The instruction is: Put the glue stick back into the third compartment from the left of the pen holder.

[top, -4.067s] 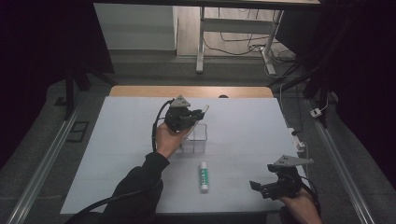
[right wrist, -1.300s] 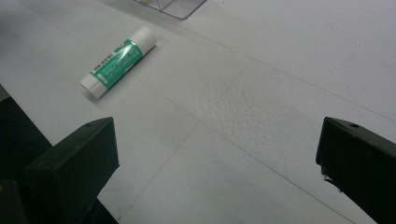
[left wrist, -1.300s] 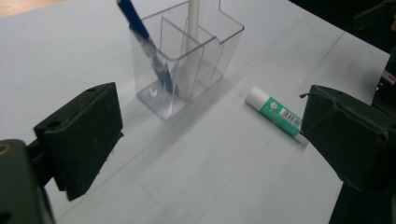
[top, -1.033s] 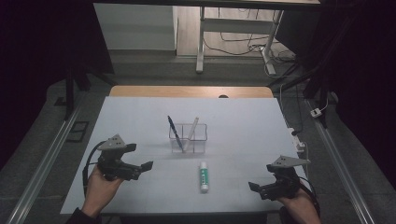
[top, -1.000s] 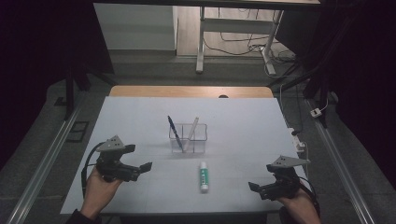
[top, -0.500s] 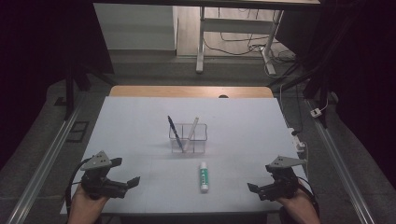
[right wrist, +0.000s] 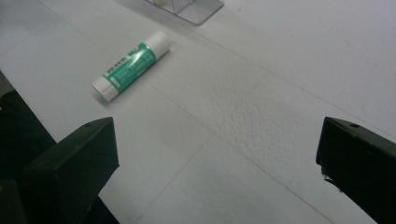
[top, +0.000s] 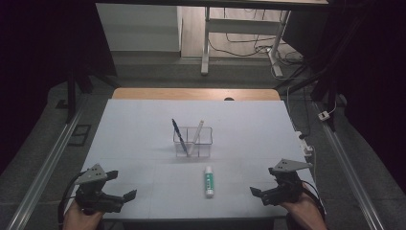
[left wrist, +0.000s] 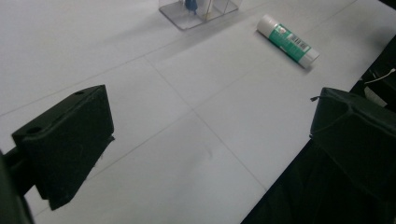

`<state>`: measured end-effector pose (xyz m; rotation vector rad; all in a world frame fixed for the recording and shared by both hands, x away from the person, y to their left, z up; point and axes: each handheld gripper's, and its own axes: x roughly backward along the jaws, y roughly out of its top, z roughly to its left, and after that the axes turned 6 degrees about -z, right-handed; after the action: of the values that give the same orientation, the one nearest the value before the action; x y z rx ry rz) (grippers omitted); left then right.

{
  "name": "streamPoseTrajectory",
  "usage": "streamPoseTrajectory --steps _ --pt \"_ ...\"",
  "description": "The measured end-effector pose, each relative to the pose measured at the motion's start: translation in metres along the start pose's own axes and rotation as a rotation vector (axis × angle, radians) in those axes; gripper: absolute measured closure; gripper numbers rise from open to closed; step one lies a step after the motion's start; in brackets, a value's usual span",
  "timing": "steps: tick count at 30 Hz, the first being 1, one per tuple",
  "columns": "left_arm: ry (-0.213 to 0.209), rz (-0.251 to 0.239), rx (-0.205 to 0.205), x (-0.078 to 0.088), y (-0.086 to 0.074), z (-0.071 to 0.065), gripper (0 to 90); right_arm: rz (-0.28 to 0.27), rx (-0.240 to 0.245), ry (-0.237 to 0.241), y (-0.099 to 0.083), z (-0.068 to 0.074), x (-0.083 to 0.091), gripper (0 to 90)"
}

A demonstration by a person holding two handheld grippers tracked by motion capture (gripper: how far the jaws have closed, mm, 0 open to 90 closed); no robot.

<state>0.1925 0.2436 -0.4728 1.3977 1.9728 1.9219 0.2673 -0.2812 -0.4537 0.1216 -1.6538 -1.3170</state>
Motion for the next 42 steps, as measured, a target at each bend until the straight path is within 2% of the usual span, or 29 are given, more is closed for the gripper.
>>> streamPoseTrajectory --steps 7,10,16,28,39,42 --pt "0.018 0.006 0.001 0.003 -0.004 0.0 0.0 -0.015 0.032 0.014 0.006 0.01 -0.008 0.0" --pt "0.024 0.013 0.005 0.003 -0.006 0.001 0.0 0.0 0.041 0.022 0.008 0.014 -0.012 0.0" --pt "0.035 0.02 0.006 0.005 -0.008 0.001 0.0 0.027 0.053 0.069 0.014 0.024 -0.022 0.0" --pt "0.048 0.035 0.003 0.005 -0.009 0.001 0.0 0.066 0.116 0.153 0.022 0.045 -0.044 0.0" --pt "0.046 0.033 0.004 0.005 -0.009 0.001 0.0 0.094 0.146 0.19 0.026 0.062 -0.067 0.0" --pt "0.046 0.032 0.002 0.005 -0.009 0.001 0.0 0.096 0.142 0.193 0.025 0.063 -0.072 5.4"
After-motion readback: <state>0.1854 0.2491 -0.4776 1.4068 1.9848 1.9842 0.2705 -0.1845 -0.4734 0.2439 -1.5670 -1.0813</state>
